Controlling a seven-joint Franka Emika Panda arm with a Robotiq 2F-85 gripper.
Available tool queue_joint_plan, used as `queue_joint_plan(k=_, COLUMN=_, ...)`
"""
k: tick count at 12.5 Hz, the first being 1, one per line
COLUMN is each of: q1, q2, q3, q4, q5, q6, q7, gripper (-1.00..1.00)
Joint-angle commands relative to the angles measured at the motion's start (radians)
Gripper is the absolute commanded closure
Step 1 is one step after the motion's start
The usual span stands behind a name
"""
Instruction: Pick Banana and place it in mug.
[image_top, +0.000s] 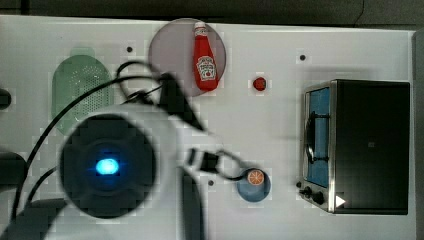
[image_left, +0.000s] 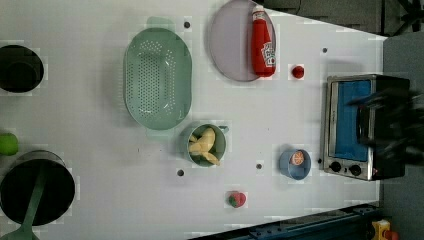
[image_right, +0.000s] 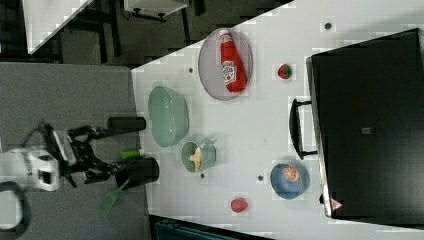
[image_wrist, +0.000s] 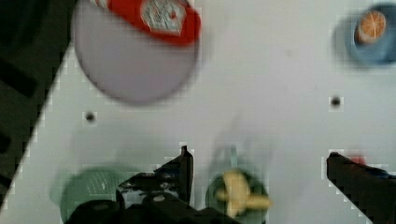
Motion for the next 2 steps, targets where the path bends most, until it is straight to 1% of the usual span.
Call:
queue_joint_plan(k=1, q1=-0.044, q2=0.017, q3=-0.118, q4=0.051, q5=-0.016, q6=-0.113, q7=-0.176, gripper=-1.0)
queue_joint_plan(k=2, q1=-0.045, q2=0.017, q3=-0.155, q4=0.075, q5=-0.018, q6=-0.131, q7=-0.224, gripper=-1.0)
